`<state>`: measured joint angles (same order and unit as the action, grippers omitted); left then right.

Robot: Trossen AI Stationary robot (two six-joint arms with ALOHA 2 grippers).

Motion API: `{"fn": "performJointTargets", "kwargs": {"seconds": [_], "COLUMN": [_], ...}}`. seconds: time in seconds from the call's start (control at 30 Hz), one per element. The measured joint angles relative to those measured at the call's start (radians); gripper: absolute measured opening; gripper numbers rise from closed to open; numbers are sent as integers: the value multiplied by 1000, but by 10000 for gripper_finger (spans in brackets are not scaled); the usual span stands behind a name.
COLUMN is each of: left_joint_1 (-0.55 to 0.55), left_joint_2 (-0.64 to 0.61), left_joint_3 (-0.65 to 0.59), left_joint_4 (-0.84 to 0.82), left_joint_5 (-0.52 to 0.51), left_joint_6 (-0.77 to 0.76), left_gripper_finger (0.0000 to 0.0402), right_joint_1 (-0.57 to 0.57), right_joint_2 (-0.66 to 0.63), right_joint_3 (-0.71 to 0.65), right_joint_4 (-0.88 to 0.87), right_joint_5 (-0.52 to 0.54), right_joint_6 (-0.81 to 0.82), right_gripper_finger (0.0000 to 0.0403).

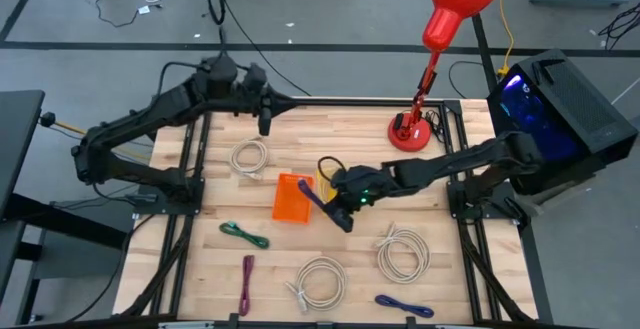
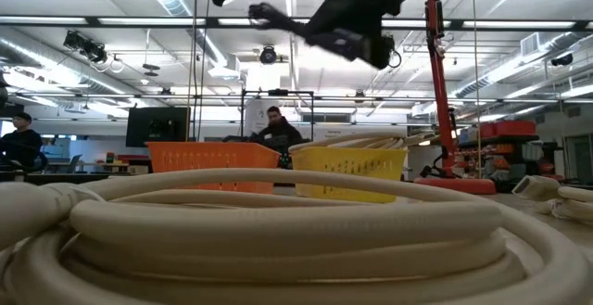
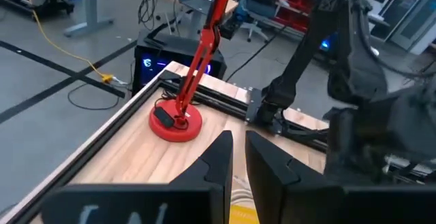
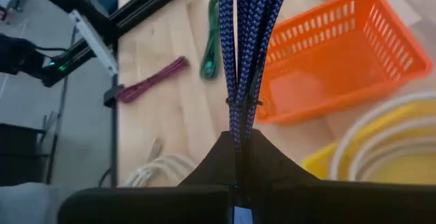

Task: Pick & Place USB Port
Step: Put the black and blue USB cable into the orange bin

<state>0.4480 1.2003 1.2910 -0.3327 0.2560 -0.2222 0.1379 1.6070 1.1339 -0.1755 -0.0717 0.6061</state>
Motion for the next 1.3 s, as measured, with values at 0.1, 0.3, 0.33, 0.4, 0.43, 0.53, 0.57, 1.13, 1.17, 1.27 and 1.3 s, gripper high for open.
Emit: {"fn": "performJointTargets", "kwargs": {"seconds": [0.1,0.3,0.33,0.4,0.43,0.53,0.57,1.13,1.17,1.27,1.3], "left_joint_1": [0,0,0,0,0,0,0,-3,-3,-3,-3], "left_joint_2": [0,3,4,5,4,5,5,2,2,-4,-6], "left_joint_3": [13,13,13,13,13,13,13,13,13,13,13], "left_joint_4": [-19,-40,-41,-40,-40,-40,-38,-50,-52,-63,-57], "left_joint_5": [0,0,0,0,1,0,0,35,37,36,36], "left_joint_6": [7,9,9,9,9,9,9,5,6,7,8], "left_gripper_finger": [44,44,44,44,44,44,44,44,44,44,44], "right_joint_1": [-27,-74,-80,-91,-94,-105,-108,-140,-140,-140,-140], "right_joint_2": [42,116,124,141,148,172,181,354,354,354,354], "right_joint_3": [0,0,0,0,0,0,1,292,291,284,284], "right_joint_4": [72,236,246,271,274,321,335,80,68,72,86], "right_joint_5": [-1,-23,-25,-26,-25,-24,-26,-56,-47,-47,-50], "right_joint_6": [-5,-17,-17,-17,-17,-11,-8,-170,-171,-170,-164], "right_gripper_finger": [6,6,6,6,6,6,6,6,6,6,6]}}
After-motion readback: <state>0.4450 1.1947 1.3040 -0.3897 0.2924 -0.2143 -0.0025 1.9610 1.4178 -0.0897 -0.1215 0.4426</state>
